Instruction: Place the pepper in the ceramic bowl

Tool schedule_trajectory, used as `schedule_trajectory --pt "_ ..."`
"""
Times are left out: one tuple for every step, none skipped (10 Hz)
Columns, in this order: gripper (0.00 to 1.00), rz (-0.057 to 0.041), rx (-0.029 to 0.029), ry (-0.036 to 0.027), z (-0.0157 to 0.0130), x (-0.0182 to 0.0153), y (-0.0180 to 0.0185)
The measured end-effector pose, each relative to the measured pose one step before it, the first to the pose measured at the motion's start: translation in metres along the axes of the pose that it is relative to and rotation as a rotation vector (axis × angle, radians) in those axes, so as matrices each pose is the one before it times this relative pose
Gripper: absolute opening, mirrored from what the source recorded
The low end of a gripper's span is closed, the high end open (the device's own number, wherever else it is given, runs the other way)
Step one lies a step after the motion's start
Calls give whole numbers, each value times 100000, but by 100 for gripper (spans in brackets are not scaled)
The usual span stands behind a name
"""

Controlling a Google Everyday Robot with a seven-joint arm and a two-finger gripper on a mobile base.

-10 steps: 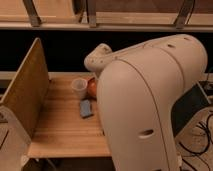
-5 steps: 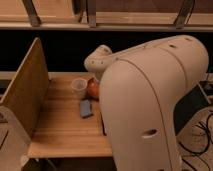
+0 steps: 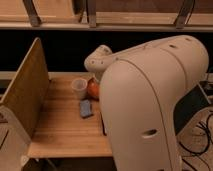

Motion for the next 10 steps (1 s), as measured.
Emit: schedule_trajectory --pt "59 8 1 13 7 5 -3" --pt "71 -3 5 6 4 3 -2" --pt "77 12 -3 -10 -7 -3 -1" --pt "80 2 -1 18 9 5 1" --pt "80 -3 3 31 18 9 -1" --pt "80 -19 3 81 38 19 10" --pt "80 9 3 -11 -6 -1 -5" --pt "80 7 6 3 3 2 -7" --pt "80 -10 -7 -13 -5 -6 7" --pt "80 5 -3 -1 1 0 1"
